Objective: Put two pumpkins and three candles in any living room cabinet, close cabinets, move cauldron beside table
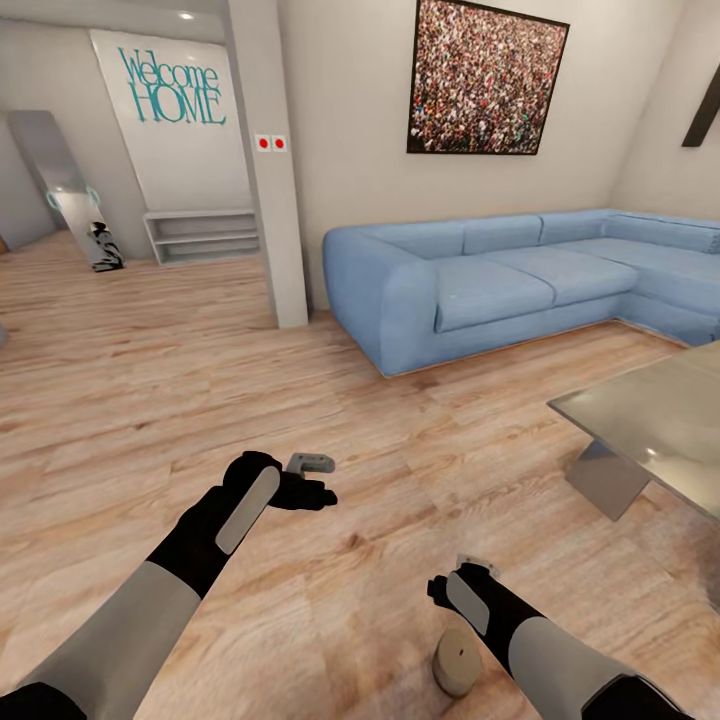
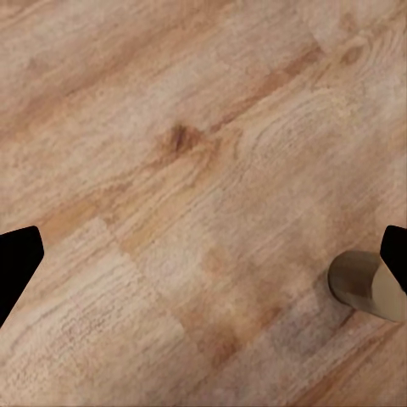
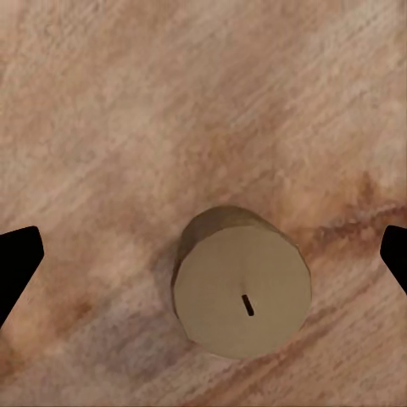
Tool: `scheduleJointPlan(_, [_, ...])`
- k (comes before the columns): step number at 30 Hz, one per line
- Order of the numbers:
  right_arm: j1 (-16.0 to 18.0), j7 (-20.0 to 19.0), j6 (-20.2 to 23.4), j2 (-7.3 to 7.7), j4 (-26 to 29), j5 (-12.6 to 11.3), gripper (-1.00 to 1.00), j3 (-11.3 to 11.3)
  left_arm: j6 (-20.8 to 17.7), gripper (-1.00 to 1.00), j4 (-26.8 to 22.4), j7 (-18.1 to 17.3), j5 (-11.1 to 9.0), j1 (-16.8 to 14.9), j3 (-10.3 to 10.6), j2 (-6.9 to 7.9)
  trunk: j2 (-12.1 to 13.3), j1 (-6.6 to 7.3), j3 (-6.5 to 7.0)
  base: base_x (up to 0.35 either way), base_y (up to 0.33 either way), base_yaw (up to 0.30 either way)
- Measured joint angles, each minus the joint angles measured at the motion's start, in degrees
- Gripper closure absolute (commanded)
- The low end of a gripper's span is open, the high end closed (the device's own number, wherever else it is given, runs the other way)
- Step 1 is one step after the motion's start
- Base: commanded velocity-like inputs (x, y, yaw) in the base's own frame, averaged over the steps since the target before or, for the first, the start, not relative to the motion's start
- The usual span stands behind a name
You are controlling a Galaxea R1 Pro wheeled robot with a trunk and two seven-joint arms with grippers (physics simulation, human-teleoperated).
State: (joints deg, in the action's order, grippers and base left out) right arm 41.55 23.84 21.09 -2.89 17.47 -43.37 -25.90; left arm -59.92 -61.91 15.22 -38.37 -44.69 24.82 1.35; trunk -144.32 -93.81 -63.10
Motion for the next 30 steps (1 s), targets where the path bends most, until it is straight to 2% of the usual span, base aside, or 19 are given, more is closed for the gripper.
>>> scheduleJointPlan(2, [0.0, 0.0, 0.0, 0.02, 0.0, 0.0, -1.0, 0.0, 0.0, -1.0, 0.0, 0.0, 0.0, 0.0, 0.0, 0.0, 0.0, 0.0, 0.0, 0.018, -0.002, 0.0])
scheduleJointPlan(30, [0.0, 0.0, -0.1, 0.4, 0.1, 0.0, -1.0, 0.0, 0.0, -1.0, -0.2, 0.0, 0.1, 0.0, 0.1, 0.01, -0.4, -0.73, -6.2, 0.001, 0.0, 0.0])
